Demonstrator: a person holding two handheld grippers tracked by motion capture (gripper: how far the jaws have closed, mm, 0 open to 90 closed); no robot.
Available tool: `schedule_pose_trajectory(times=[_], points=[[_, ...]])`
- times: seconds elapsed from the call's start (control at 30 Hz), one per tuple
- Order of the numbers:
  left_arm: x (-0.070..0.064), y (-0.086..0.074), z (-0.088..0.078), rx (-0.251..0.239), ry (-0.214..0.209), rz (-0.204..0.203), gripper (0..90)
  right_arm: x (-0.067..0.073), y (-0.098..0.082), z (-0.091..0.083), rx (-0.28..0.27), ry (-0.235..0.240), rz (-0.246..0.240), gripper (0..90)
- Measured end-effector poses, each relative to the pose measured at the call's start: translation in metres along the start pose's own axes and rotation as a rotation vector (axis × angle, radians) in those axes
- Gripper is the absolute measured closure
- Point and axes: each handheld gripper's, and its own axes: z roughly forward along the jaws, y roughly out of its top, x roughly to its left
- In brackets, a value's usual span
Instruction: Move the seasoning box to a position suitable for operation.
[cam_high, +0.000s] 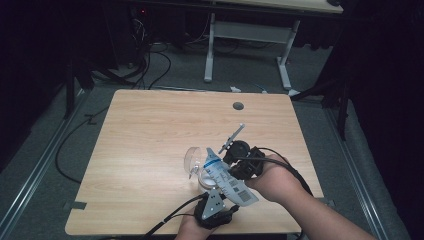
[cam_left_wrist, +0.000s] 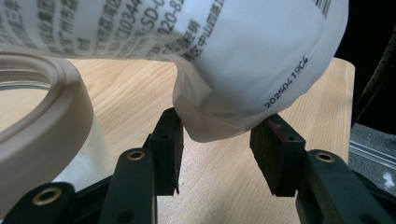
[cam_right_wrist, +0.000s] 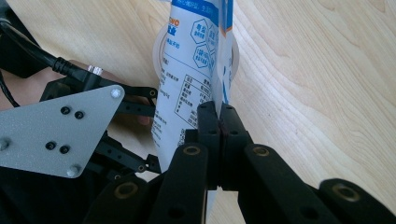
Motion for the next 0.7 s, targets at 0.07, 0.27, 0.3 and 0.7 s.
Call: schedule_pose_trajectory(times=[0.07,0.27,0.3,0.7], points=[[0.000,0.000,-0.001,0.000,0.000,0.000,54.7,0.000,0.001,-0.001,0.001,-0.001,0.003,89.9],[0.000,-0.001,-0.003,-0.005,-0.001,-0.004,54.5,-0.002,0.004,-0.002,-0.002,-0.001,0.002,90.0],[0.001,-0.001,-0.004,-0.005,-0.002,-0.005,54.5,-0.002,0.004,-0.002,-0.002,-0.001,0.004,90.0],[0.005,-0.004,-0.013,-0.014,-0.004,-0.010,54.7,-0.007,0.005,-0.007,-0.007,-0.007,0.003,89.9]])
